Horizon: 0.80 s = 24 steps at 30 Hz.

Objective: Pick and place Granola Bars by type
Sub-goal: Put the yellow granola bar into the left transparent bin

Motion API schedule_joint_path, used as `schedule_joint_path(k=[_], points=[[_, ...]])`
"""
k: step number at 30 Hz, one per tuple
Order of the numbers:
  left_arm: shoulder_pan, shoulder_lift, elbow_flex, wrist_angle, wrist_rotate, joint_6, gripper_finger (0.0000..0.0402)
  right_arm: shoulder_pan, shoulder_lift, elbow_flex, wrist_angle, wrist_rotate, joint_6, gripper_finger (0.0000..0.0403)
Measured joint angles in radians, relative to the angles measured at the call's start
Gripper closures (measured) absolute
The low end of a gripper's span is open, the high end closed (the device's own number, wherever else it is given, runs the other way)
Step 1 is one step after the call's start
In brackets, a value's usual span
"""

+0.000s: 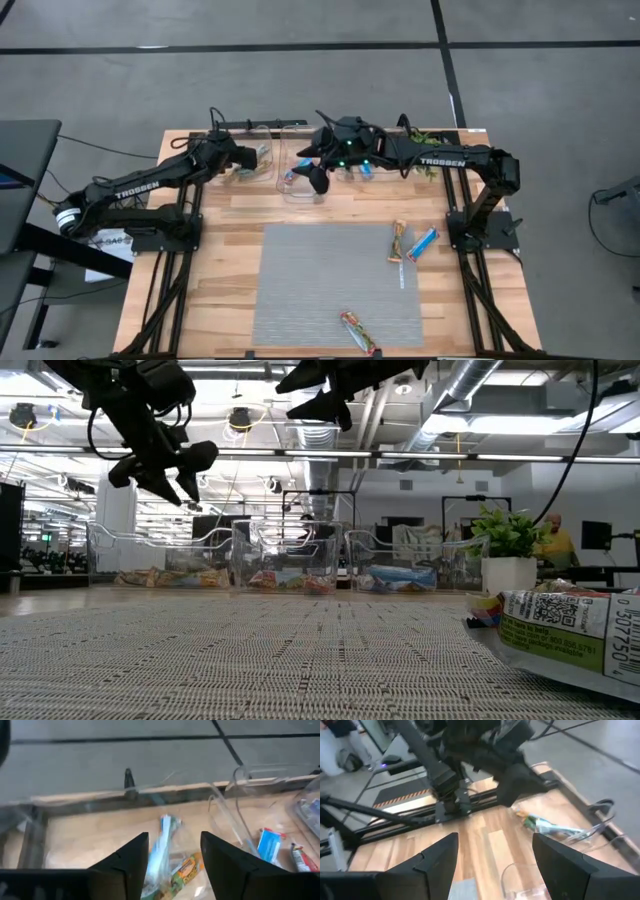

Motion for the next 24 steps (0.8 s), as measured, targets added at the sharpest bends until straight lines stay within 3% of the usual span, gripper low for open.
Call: schedule_joint_path(k=[4, 8, 17, 24], points=[[-0.05, -0.04, 0.0, 0.087, 0.033, 0.129, 0.0219, -0.001, 0.0, 0.0, -0.022, -0.044, -0.001, 0.0154], [-0.112, -0.14, -0.045, 0.214, 0.155, 0.27, 0.0218, -0.001, 0.0, 0.0, -0.046, -0.054, -0.001, 0.0154], [-0.233, -0.496, -0.363, 0.483, 0.27, 0.23, 0.0218, -0.001, -0.024, 0.003, -0.123, -0.049, 0.033, 0.0154], [-0.321, -0.758, -0.543, 0.536, 0.32, 0.211, 0.0218, 0.006, -0.062, 0.005, -0.24, 0.02, 0.096, 0.0154]])
